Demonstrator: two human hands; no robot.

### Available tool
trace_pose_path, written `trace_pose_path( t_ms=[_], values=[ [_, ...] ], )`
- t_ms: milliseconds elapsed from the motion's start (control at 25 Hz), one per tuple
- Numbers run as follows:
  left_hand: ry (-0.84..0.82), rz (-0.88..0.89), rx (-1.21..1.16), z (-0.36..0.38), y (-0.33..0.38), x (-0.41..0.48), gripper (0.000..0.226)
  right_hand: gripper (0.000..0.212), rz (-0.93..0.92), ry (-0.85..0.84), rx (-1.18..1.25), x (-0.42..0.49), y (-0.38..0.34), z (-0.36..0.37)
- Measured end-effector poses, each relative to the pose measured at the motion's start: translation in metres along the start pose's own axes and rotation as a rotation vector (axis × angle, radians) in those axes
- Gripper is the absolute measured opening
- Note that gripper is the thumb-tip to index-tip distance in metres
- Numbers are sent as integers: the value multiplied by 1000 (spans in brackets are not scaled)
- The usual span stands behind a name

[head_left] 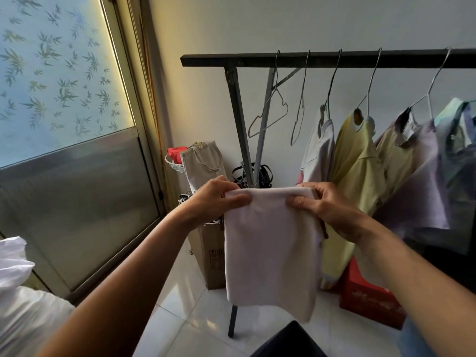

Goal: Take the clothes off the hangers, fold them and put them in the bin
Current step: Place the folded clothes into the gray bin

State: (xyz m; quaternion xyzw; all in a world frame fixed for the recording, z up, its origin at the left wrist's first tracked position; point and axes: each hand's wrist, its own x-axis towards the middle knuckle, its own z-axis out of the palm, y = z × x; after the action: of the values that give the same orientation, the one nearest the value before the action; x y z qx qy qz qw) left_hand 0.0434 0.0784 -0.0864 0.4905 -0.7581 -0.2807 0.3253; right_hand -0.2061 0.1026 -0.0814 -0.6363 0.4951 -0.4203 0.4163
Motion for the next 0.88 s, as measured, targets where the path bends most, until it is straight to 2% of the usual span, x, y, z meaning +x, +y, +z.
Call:
trace_pose_path(
  t_ms=[160, 240, 280, 360, 440, 560, 640, 680, 760, 880],
  values=[
    [83, -174, -681, 7, 9, -8, 39, 28, 72, 90, 246, 9, -12, 10],
    [30, -245, -881, 10, 5, -11, 47, 25, 81, 124, 311, 17, -22, 13],
    [-28, -239, -909, 12, 1, -14, 50, 22, 84, 148, 337, 20, -26, 14],
    [-90, -232, -890, 19, -2, -23, 42, 17, 104, 180, 371, 25, -31, 14],
    [-26, -276, -831, 23, -1, -28, 30, 22, 184, 170, 409, 28, -30, 11],
    [49, -282, -850, 24, 1, -30, 41, 57, 316, -36, 647, 21, -17, 4],
    [88, -281, -858, 23, 3, -29, 46, 82, 290, -189, 865, 9, -1, 1],
    [111, -279, -854, 22, 4, -28, 44, 84, 258, -248, 934, 2, 6, 3],
    [139, -275, -829, 22, 5, -27, 39, 71, 207, -305, 937, -11, 15, 12],
    [142, -274, -797, 21, 5, -26, 40, 47, 201, -178, 738, -14, 22, 22]
  ],
)
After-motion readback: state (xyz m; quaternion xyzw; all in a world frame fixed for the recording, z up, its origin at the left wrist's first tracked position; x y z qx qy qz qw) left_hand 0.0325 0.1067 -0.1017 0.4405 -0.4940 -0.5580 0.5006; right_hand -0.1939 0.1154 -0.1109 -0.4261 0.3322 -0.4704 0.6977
